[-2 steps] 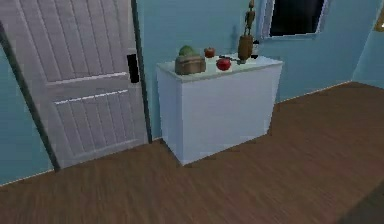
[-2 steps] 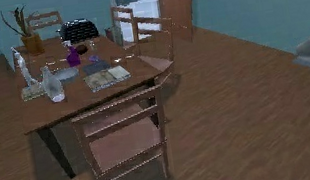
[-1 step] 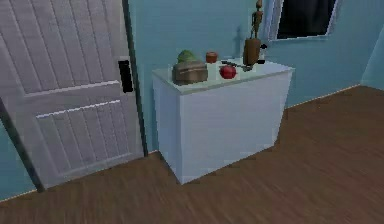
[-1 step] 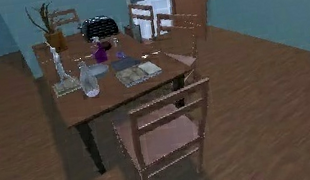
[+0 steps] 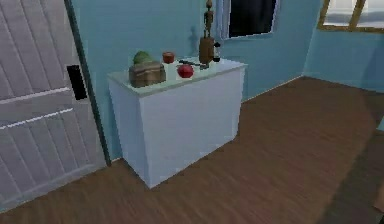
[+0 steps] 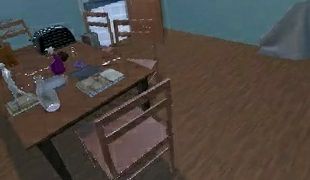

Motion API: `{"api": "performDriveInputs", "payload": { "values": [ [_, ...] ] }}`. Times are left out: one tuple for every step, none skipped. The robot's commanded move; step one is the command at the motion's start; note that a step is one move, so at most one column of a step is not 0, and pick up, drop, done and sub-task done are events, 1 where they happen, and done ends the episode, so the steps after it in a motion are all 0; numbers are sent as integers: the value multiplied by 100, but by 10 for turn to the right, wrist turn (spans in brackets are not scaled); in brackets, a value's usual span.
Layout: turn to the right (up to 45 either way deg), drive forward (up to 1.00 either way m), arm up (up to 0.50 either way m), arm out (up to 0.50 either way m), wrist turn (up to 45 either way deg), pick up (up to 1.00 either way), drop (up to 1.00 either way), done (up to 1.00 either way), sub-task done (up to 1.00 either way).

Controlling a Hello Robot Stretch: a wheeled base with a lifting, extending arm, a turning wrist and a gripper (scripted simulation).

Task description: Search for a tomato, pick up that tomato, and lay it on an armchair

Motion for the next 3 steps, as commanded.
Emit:
{"api": "performDriveInputs", "payload": {
  "values": [
    [0,70,0,0,0,0,0,0,0],
    [-450,0,0,0,0,0,0,0,0],
    [-420,0,0,0,0,0,0,0,0]
  ]
}}
